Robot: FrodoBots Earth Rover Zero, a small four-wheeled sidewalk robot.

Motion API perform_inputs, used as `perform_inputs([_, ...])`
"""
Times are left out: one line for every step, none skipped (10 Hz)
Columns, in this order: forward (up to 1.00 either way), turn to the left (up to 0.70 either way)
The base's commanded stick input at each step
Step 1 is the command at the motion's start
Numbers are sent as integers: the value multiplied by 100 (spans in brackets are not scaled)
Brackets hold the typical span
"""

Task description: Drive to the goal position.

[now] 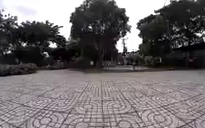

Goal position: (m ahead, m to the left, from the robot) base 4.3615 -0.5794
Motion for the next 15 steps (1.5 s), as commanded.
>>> perform_inputs([70,0])
perform_inputs([70,0])
perform_inputs([70,0])
perform_inputs([70,0])
perform_inputs([70,0])
perform_inputs([70,0])
perform_inputs([70,0])
perform_inputs([70,0])
perform_inputs([70,0])
perform_inputs([70,0])
perform_inputs([70,0])
perform_inputs([70,9])
perform_inputs([70,27])
perform_inputs([70,23])
perform_inputs([70,0])
